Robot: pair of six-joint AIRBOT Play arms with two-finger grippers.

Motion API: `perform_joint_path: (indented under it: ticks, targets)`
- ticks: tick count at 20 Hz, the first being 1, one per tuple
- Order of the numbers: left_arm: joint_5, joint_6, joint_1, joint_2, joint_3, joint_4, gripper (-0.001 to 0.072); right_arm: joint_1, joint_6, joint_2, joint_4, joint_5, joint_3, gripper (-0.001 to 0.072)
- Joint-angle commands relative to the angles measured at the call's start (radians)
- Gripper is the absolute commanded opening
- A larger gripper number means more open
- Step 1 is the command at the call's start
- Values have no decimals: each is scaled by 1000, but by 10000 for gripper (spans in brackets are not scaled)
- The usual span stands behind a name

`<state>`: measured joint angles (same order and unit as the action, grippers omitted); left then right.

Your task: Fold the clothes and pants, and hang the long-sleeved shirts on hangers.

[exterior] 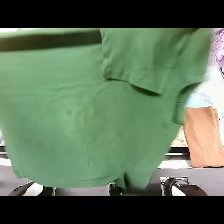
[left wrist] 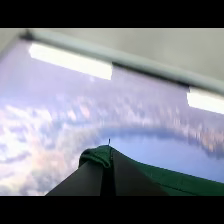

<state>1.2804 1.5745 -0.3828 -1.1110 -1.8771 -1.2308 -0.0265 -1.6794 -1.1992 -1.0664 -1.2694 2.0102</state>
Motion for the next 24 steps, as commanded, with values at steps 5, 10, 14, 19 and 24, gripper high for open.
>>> perform_joint_path:
  ticks: [5, 10, 14, 19, 24]
  targets:
    - [-169, -49, 157, -651, -3, 0, 17, 3, -30, -526, 53, 82, -76, 24]
    - [-320, -49, 180, -868, -86, 1, 17, 44, 52, -742, 50, 308, -76, 23]
    - [-314, -61, 172, -872, -88, 0, 17, 48, 40, -743, -48, 336, -59, 23]
    - [-95, -61, 165, -874, -87, -12, 17, 48, 32, -737, -98, 63, -28, 23]
    - [124, -61, 166, -877, -86, -60, 18, 48, -12, -739, -197, -200, -29, 24]
